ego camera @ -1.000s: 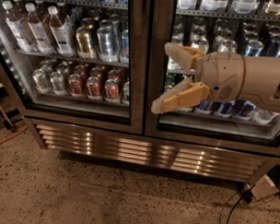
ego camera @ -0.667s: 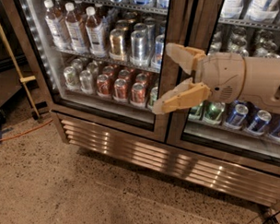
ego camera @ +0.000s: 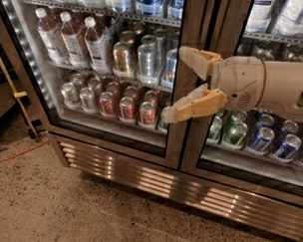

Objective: Open left fridge door

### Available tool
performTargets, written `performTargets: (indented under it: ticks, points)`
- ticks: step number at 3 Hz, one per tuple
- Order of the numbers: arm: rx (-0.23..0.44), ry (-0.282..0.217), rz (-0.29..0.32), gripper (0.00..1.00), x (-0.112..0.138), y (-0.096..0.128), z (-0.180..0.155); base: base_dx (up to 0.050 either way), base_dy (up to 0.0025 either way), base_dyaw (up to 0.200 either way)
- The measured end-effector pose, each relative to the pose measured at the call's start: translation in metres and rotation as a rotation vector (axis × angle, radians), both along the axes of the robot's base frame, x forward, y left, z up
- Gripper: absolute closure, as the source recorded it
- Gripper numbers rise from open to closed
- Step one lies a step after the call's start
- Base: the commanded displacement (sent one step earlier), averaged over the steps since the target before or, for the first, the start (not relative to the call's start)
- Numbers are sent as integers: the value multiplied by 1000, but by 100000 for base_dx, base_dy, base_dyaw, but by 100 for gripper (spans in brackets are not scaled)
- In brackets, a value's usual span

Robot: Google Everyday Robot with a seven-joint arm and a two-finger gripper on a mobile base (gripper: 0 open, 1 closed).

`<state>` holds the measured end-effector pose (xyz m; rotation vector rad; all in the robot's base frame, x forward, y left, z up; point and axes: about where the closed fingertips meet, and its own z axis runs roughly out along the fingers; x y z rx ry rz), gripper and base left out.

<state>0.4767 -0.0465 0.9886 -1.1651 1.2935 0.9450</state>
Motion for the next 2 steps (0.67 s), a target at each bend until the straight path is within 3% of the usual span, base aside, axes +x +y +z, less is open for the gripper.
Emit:
performTargets:
  ticks: [1,2]
  points:
    - [0,0,0,0,0,0,0,1990,-185,-18381]
    - [0,0,0,0,0,0,0,0,0,0]
